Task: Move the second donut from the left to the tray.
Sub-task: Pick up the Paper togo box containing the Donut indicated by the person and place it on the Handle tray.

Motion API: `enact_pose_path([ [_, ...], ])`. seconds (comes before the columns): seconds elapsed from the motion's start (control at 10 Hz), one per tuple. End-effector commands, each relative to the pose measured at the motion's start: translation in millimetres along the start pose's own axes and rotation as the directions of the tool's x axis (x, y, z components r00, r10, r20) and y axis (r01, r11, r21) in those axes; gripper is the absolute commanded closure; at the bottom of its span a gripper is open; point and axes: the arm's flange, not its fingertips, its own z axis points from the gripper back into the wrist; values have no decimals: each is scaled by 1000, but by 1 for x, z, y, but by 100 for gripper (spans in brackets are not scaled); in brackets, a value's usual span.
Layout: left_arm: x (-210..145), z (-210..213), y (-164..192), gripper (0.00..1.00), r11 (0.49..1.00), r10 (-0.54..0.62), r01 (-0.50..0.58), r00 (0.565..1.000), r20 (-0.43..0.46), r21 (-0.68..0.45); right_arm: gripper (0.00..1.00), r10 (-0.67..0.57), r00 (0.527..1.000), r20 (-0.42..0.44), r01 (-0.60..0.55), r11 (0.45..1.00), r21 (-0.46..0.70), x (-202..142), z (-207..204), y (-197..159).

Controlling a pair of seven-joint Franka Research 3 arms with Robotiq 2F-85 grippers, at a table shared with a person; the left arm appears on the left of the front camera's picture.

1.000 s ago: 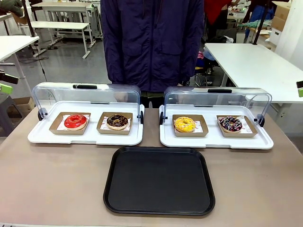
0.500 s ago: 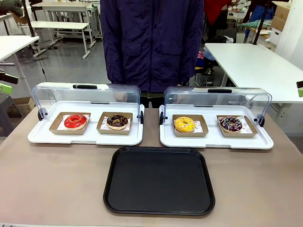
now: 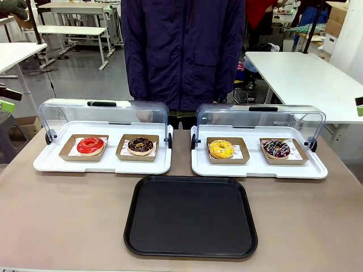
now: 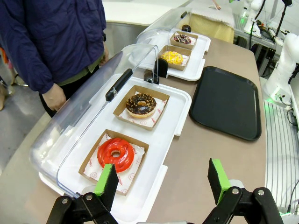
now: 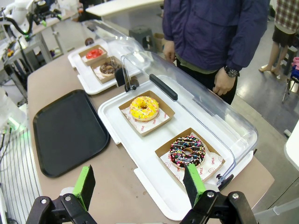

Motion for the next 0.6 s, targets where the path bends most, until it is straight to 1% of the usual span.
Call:
enact_pose_path([
  [0.0,1,1,-1,0,1000,-5,6,1000,4,-8,0,13,1000,20,-13,1000,-1,3,-1,-1],
  [0.5,1,1,-1,0,1000,-5,6,1000,4,-8,0,13,1000,20,-13,1000,-1,3,-1,-1],
])
